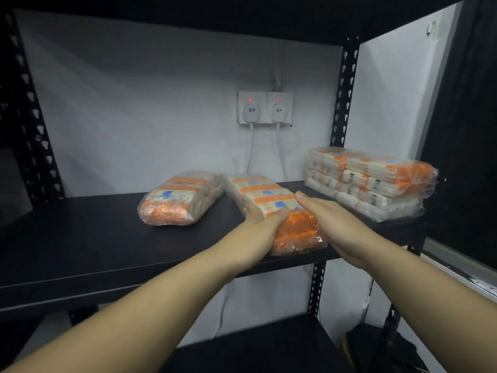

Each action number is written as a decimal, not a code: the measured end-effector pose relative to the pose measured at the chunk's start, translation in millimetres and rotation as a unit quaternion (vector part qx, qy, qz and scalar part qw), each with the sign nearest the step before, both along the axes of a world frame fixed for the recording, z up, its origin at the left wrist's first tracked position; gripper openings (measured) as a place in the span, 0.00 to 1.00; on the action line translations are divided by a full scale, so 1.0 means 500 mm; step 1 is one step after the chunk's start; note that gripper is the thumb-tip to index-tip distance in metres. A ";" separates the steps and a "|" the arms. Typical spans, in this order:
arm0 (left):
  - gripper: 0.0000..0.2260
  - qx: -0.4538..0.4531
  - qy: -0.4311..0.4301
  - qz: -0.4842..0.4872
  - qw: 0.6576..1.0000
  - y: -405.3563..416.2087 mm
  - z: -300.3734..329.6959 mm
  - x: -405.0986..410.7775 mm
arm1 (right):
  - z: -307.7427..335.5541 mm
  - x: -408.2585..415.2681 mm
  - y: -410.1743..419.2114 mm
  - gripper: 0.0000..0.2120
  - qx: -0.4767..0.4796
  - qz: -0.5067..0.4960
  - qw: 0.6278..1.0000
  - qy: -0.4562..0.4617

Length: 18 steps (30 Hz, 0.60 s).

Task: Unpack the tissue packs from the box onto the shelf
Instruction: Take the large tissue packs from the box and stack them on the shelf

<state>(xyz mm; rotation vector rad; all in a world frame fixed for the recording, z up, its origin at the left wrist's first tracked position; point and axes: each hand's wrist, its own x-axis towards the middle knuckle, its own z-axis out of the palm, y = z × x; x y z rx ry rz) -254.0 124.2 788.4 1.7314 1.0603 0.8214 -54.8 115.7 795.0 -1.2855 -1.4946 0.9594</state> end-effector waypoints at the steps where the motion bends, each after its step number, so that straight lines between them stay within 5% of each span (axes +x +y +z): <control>1: 0.44 -0.005 0.017 0.003 1.000 0.005 0.001 0.004 | 0.002 -0.002 0.001 0.27 -0.008 0.005 1.000 0.003; 7: 0.47 -0.010 0.035 0.066 0.997 0.061 0.008 -0.026 | 0.035 0.017 0.044 0.39 -0.064 -0.010 0.998 0.011; 12: 0.25 0.044 0.006 0.210 0.977 0.127 0.042 -0.038 | 0.087 -0.012 0.144 0.46 -0.118 -0.002 0.993 0.017; 16: 0.19 0.021 -0.049 0.191 0.980 0.167 0.058 -0.022 | 0.090 -0.020 0.199 0.47 -0.173 0.027 0.984 0.018; 18: 0.27 -0.040 -0.108 0.144 0.983 0.175 0.055 -0.010 | 0.089 -0.020 0.213 0.48 -0.177 0.036 0.983 0.024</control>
